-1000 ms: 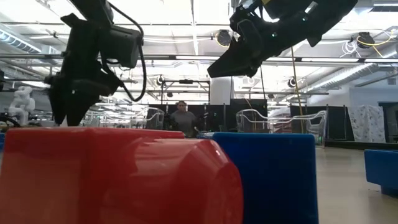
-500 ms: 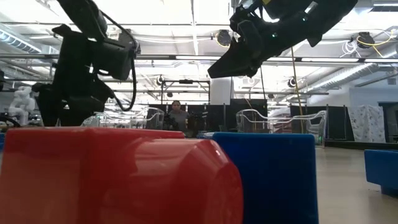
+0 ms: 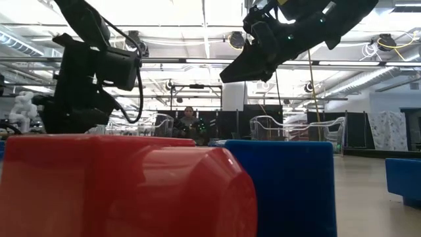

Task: Sort blocks by size
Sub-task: Put the 1 stud yellow game piece into the top left transparent bin

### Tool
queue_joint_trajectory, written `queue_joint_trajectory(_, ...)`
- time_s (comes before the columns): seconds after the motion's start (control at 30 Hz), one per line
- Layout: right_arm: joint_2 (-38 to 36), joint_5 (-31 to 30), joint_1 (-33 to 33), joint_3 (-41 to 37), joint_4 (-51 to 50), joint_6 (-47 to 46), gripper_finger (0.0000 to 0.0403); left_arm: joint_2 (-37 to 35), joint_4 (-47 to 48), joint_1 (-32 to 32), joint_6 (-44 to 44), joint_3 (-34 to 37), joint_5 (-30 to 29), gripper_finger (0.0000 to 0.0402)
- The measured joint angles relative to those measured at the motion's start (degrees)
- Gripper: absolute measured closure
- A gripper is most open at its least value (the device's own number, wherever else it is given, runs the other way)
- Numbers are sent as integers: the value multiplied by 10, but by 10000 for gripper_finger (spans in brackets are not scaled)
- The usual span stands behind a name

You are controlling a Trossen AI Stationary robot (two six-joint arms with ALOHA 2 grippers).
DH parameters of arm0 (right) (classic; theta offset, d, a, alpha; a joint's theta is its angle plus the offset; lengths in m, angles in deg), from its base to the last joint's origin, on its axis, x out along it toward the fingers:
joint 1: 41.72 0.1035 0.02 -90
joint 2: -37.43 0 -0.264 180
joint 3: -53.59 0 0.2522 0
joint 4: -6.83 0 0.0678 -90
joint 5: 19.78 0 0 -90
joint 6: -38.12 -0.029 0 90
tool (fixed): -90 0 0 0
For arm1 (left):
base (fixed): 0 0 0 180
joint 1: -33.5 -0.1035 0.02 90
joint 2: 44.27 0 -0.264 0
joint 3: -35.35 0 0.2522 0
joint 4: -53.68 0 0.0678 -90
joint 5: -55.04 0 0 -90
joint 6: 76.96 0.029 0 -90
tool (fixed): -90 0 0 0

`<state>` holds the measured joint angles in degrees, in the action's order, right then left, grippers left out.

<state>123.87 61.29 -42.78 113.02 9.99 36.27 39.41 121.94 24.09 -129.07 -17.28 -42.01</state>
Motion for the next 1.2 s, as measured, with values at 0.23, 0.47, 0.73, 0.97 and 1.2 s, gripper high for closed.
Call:
queue_joint_trajectory(0.23,0,0,0,0,0,0,261,-2,9,0,10,-9,4,265)
queue_joint_trajectory(0.47,0,0,0,0,0,0,261,-2,53,-1,47,-78,7,262)
queue_joint_trajectory(0.73,0,0,0,0,0,0,261,-2,151,-46,114,-190,-55,255)
queue_joint_trajectory(0.97,0,0,0,0,-1,0,261,-3,160,-122,199,-268,-86,259)
queue_joint_trajectory(1.2,0,0,0,0,-2,0,261,-3,124,-236,279,-281,-125,259)
